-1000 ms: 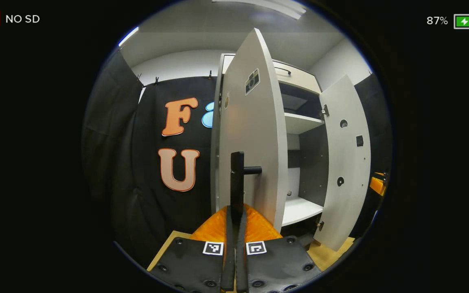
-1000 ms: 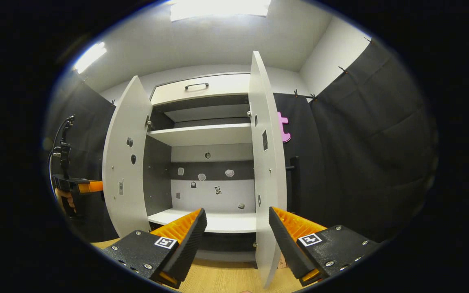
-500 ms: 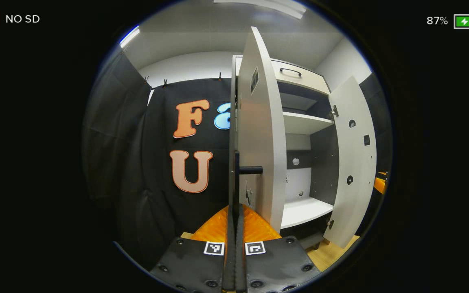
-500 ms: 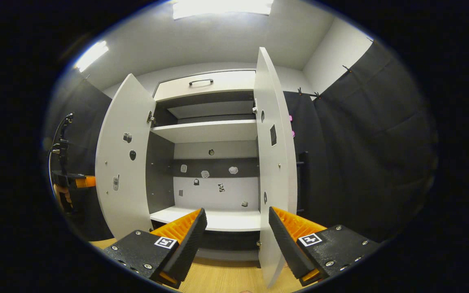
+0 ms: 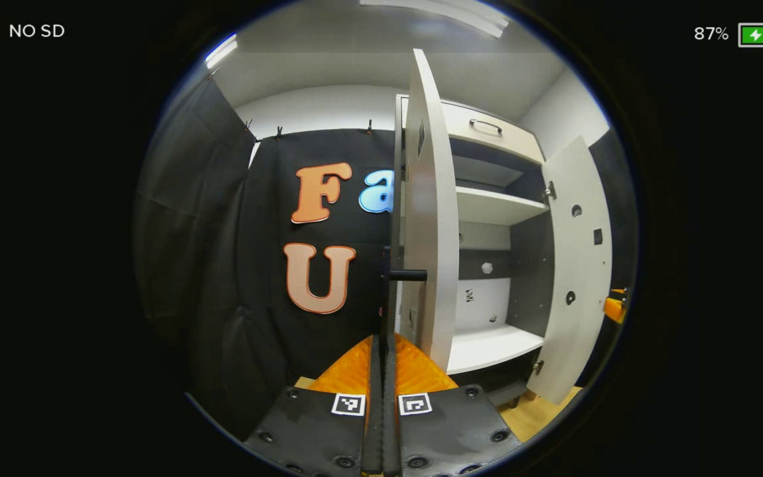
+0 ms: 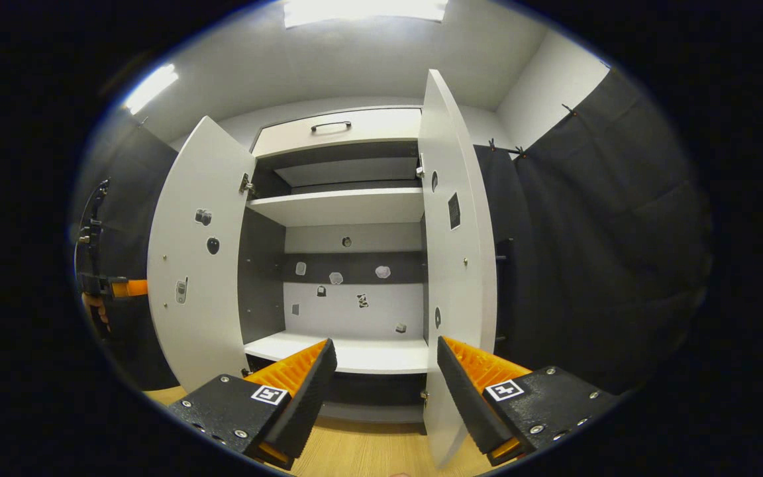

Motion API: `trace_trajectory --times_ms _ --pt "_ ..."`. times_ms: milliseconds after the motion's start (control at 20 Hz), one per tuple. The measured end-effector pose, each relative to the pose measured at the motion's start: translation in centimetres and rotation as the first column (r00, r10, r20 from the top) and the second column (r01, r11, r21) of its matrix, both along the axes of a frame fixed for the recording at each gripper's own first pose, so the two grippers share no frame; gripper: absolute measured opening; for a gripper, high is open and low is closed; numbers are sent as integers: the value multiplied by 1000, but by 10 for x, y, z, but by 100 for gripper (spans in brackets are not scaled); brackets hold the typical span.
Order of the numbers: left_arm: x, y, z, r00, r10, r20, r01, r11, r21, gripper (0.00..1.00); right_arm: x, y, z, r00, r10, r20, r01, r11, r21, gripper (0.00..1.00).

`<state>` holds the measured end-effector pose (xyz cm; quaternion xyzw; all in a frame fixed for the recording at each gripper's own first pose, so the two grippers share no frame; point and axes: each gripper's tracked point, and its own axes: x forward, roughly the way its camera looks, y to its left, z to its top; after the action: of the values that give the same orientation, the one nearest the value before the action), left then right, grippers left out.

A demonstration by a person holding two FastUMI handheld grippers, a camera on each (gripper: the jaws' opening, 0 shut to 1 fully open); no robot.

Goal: Open the right door of the double-door shoe cabinet with the right hand, and open the left door with the left hand.

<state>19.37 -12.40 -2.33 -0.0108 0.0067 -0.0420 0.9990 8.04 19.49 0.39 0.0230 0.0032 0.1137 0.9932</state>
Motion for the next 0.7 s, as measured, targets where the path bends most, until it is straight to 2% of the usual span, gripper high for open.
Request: trace_trajectory --times_ms 200,450,500,650,700 --pt "-4 -1 0 1000 -7 4 7 1000 2 2 7 -10 0 1000 -24 -10 24 1000 4 93" --pt "-13 -12 0 998 -59 -5 59 998 4 5 7 -22 1 999 -46 -11 45 999 -13 93" --pt "-15 -10 0 999 -48 -7 48 999 1 7 7 -25 3 999 -48 -9 47 999 -17 93" --pt "-17 -2 5 1000 14 16 -14 1000 1 29 3 -33 7 999 -53 -5 53 998 -17 93" --pt "-18 1 7 999 33 26 -33 999 3 31 2 -36 10 999 -54 -2 54 998 -18 93"
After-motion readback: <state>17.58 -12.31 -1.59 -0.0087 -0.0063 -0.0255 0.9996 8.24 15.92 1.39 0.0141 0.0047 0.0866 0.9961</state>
